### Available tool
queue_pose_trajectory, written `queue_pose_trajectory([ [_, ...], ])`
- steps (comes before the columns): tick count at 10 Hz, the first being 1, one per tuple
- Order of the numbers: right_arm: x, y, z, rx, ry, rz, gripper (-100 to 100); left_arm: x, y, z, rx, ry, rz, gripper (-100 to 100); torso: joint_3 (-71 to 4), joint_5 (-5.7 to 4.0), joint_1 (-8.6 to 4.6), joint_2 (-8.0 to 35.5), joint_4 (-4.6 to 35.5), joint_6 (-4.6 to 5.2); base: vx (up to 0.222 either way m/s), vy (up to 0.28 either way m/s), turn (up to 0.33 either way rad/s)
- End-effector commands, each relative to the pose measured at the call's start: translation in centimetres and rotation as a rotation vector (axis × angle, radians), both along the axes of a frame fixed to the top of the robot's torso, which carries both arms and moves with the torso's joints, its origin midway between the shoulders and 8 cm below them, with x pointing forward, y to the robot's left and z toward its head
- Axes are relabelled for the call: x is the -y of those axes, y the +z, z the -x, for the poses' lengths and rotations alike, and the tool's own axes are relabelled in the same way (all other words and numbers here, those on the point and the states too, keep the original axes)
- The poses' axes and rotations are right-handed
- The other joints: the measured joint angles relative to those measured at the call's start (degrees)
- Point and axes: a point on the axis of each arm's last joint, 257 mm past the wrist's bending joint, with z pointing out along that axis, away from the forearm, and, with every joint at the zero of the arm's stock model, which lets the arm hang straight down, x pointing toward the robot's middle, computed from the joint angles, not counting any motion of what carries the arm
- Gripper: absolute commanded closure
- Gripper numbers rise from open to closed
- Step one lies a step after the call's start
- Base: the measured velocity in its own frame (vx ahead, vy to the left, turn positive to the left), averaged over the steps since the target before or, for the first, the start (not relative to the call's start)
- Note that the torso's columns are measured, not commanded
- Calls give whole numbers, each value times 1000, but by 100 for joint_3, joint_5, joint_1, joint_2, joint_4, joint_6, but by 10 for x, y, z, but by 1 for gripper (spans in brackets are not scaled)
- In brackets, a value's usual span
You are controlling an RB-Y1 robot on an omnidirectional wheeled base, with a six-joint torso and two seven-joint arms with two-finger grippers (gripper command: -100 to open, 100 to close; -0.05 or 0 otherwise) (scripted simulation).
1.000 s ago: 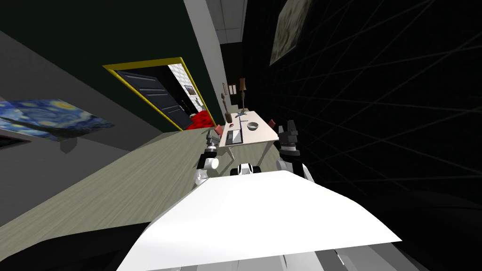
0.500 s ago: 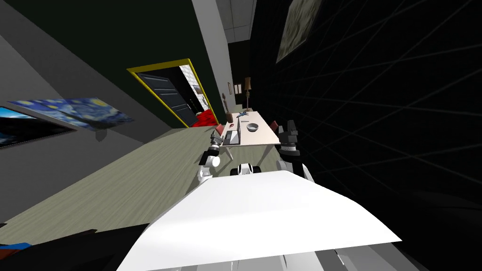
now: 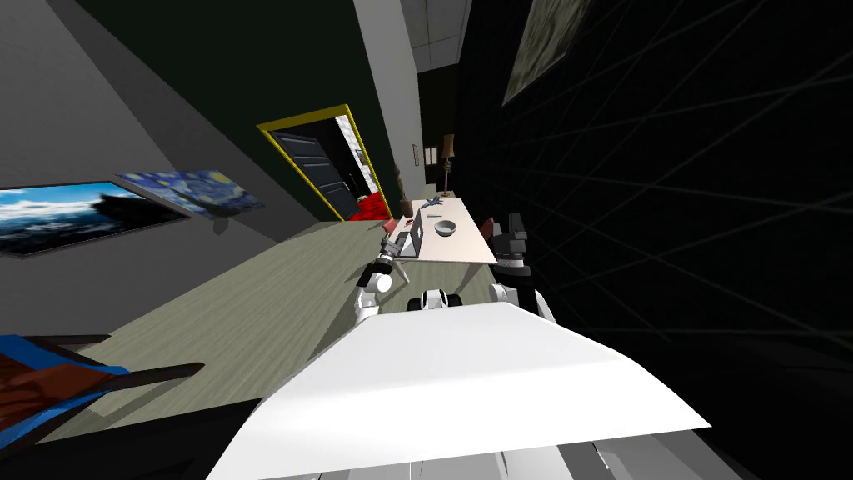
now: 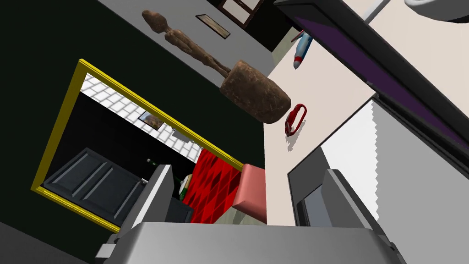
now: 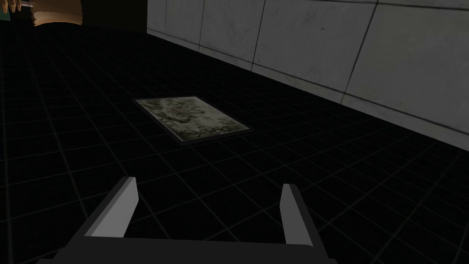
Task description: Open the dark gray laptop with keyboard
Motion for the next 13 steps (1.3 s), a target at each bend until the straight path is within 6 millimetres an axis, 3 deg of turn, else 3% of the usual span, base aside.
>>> queue_pose_trajectory([
  [1,0,0,0,0,0,0,0,20,-14,-8,-61,-52,55,-100,-1,4,10,0,-1,-1,1,-168,170],
  [5,0,0,0,0,0,0,0,54,-23,-13,-120,-112,166,-100,-9,-4,-33,-17,-17,22,-6,-154,142],
  [8,0,0,0,0,0,0,0,45,-19,-14,-108,-103,149,-100,-22,4,8,-36,-11,0,47,-42,16],
  [9,0,0,0,0,0,0,0,45,-19,-14,-109,-104,149,100,-12,3,7,-16,-7,0,9,-5,-1],
  [10,0,0,0,0,0,0,0,27,-8,-30,-71,-54,183,100,2,2,5,4,0,-1,-57,84,-174],
  [11,0,0,0,0,0,1,0,31,-8,-37,-71,-62,182,100,14,7,25,24,6,2,-98,126,-144],
  [12,0,0,0,0,0,1,0,30,-23,-39,-102,-58,182,100,15,8,22,24,7,-1,-69,67,-19],
  [13,0,0,0,0,0,1,0,13,-6,-55,-50,-13,218,100,1,0,-9,0,0,-3,-92,98,-198],
])
